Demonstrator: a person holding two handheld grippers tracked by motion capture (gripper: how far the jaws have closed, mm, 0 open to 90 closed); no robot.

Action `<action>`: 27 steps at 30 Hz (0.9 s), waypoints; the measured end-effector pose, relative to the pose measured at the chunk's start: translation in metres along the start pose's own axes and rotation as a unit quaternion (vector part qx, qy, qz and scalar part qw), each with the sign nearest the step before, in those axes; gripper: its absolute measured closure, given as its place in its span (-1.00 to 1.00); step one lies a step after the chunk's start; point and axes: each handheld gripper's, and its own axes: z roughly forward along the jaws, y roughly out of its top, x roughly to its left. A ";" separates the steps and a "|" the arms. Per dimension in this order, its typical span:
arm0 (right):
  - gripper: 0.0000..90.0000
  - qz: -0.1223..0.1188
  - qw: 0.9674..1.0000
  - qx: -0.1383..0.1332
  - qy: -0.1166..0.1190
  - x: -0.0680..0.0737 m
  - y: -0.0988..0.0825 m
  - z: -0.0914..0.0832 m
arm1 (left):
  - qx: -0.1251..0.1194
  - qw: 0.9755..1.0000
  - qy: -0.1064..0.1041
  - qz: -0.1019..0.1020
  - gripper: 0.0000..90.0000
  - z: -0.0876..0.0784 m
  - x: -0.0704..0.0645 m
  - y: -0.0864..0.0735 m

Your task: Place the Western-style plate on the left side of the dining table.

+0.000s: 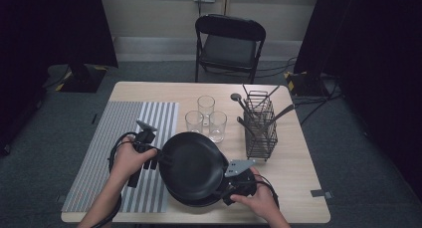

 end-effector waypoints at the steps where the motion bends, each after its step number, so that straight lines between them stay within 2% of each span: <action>1: -0.75 0.000 1.000 0.000 0.000 0.000 0.000 0.000 | 0.001 1.000 0.001 -0.003 0.66 0.000 -0.001 0.000; 5: -0.73 -0.001 1.000 -0.001 -0.002 0.000 -0.001 0.000 | 0.021 1.000 0.004 -0.012 0.69 -0.003 -0.003 0.005; 6: -0.73 0.000 1.000 -0.001 -0.003 0.000 -0.001 0.000 | 0.025 1.000 0.004 -0.007 0.70 -0.004 -0.004 0.005; 9: -0.71 0.000 1.000 -0.001 -0.007 0.001 -0.001 0.000 | 0.031 0.999 -0.008 -0.014 0.73 -0.007 -0.006 0.008; 12: -0.71 0.000 1.000 -0.004 -0.006 0.000 -0.002 0.001 | 0.034 0.999 -0.001 -0.016 0.73 -0.006 -0.006 0.010; 15: -0.71 0.000 1.000 -0.005 -0.006 0.001 -0.002 0.001 | 0.031 0.999 -0.018 -0.023 0.75 -0.007 -0.004 0.011; 20: -0.71 -0.001 1.000 -0.005 -0.008 0.001 -0.002 0.001 | 0.041 0.999 -0.008 -0.017 0.76 -0.009 -0.008 0.014; 24: -0.67 -0.005 1.000 -0.004 -0.013 0.001 -0.002 -0.002 | 0.037 0.999 -0.005 -0.005 0.76 -0.009 -0.013 0.017; 27: -0.67 -0.005 1.000 -0.008 -0.013 0.001 -0.003 -0.008 | 0.041 0.999 -0.001 -0.012 0.77 -0.008 -0.017 0.019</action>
